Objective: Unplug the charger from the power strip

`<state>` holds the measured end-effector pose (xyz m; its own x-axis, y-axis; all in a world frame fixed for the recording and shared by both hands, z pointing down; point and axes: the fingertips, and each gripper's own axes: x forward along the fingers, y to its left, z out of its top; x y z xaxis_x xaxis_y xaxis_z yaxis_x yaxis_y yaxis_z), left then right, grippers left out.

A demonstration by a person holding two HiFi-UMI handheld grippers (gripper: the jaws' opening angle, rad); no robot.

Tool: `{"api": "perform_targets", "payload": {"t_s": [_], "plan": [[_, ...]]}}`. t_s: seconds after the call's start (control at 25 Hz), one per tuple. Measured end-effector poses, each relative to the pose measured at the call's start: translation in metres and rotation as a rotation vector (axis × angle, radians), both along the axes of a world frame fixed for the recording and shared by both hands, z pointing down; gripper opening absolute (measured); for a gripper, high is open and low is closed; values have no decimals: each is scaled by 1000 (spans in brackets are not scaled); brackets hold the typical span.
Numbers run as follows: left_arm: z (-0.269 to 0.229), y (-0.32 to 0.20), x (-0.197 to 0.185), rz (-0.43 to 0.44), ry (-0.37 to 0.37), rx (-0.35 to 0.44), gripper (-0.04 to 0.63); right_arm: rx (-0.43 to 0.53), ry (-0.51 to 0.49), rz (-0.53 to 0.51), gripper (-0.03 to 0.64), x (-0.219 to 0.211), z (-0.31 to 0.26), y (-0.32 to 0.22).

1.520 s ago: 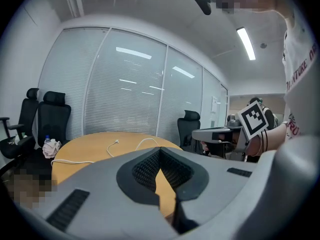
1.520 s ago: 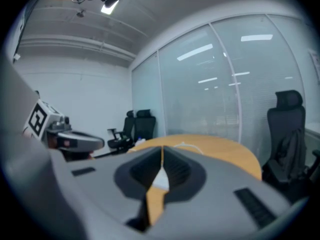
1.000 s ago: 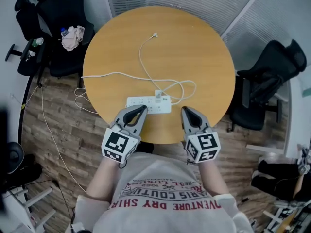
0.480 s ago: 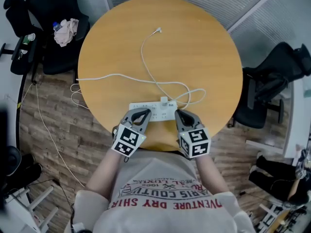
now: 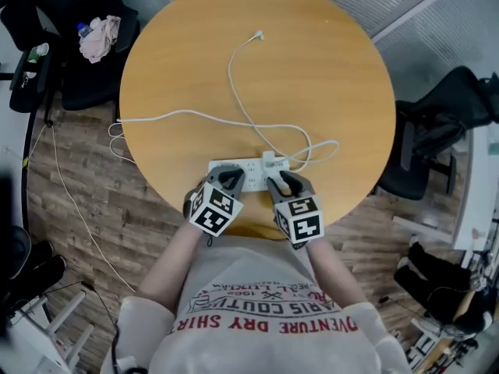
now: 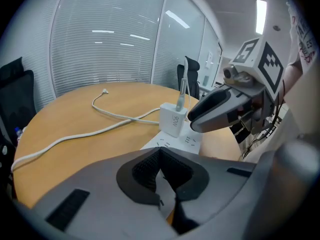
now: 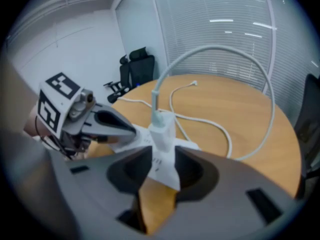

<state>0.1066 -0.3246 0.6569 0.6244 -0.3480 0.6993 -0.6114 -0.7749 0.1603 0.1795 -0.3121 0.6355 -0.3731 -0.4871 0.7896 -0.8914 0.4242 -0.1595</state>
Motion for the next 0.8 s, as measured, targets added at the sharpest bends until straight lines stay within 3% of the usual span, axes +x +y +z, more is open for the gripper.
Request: {"api": "perform_targets", "payload": {"t_s": [0.28,0.52,0.8], "plan": [[9,0,1,-9,-59,1,34,-25,42,73,195,-7,12,-16],[9,0,2,0,-39,-29,34,-75,55,135,199,-14,24,-24],[8,-2,0,-8,-23,-52,34,-48,98,188,184,-15,28,-34]]}}
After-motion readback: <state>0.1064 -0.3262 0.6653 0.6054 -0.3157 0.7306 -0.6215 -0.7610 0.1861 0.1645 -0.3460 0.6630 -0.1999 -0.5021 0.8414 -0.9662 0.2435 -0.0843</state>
